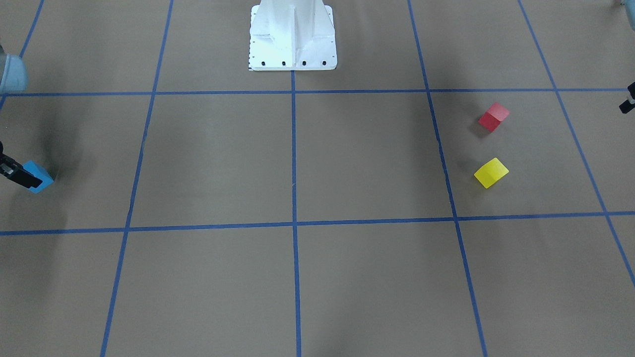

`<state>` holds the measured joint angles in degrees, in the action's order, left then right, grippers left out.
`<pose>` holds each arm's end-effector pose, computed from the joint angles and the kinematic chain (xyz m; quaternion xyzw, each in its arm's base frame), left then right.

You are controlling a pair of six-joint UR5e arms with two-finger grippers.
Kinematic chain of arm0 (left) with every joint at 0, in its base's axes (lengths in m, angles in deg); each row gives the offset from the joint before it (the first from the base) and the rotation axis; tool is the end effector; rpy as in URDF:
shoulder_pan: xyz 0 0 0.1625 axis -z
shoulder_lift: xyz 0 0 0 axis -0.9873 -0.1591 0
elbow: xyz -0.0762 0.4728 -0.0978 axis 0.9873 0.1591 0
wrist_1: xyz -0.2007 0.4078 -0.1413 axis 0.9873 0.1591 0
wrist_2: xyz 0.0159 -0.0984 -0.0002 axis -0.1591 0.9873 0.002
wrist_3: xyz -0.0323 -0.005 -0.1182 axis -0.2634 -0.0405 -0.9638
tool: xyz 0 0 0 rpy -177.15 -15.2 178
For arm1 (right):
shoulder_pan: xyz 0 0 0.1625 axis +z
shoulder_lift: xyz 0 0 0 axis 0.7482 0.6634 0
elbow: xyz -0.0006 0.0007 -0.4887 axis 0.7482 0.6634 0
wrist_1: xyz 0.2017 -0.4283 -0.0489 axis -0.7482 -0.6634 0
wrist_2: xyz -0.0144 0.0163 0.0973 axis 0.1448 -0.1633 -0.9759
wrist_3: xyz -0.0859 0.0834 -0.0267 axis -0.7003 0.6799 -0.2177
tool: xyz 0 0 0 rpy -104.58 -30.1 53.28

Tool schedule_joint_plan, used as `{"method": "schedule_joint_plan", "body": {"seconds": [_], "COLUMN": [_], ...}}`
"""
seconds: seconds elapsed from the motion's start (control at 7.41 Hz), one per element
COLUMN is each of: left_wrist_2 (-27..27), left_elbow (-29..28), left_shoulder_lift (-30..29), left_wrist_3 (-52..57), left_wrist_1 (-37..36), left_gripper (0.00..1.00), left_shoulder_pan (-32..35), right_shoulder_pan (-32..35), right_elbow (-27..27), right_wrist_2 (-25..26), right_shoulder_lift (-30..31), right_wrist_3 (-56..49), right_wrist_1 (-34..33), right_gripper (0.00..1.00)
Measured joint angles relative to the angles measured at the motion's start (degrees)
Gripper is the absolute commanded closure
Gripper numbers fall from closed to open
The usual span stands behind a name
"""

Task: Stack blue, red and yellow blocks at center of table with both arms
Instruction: 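Lower the right gripper over the blue cube and close on it, then carry the blue cube with the right gripper to the table center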

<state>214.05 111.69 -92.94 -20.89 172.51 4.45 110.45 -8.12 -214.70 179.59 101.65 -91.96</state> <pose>0.0011 -0.5012 0.6396 0.0818 0.4281 0.0205 0.8998 -0.2248 -0.5426 0.6896 -0.1440 -0.3342 0.2800 0.8884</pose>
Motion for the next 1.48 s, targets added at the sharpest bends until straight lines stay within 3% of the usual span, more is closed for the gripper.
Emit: {"method": "schedule_joint_plan", "body": {"seconds": [0.54, 0.67, 0.81, 0.94, 1.08, 1.48], "left_wrist_2": [-0.12, -0.12, -0.12, -0.12, -0.12, -0.12], "left_elbow": [0.19, 0.24, 0.29, 0.36, 0.44, 0.55], "left_shoulder_lift": [0.00, -0.01, -0.04, -0.07, -0.07, -0.08], "left_wrist_3": [0.00, 0.00, 0.00, 0.00, 0.00, 0.00], "left_wrist_1": [0.06, 0.06, 0.05, 0.06, 0.08, 0.05], "left_gripper": [0.00, 0.00, 0.00, 0.00, 0.00, 0.00], "left_shoulder_pan": [-0.02, -0.01, -0.01, 0.00, 0.02, 0.04], "right_shoulder_pan": [-1.21, -1.36, -1.41, -1.44, -1.45, -1.45], "right_elbow": [1.38, 1.58, 1.81, 2.18, 2.53, 2.02], "right_wrist_2": [0.03, 0.05, 0.09, 0.10, 0.11, 0.01], "right_shoulder_lift": [-0.59, -0.63, -0.65, -0.68, -0.72, -1.01], "right_wrist_3": [0.40, 0.42, 0.43, 0.43, 0.48, 0.88], "right_wrist_1": [0.03, 0.04, 0.01, 0.00, -0.01, 0.00], "right_gripper": [0.04, 0.13, 0.22, 0.49, 0.99, 1.00]}}
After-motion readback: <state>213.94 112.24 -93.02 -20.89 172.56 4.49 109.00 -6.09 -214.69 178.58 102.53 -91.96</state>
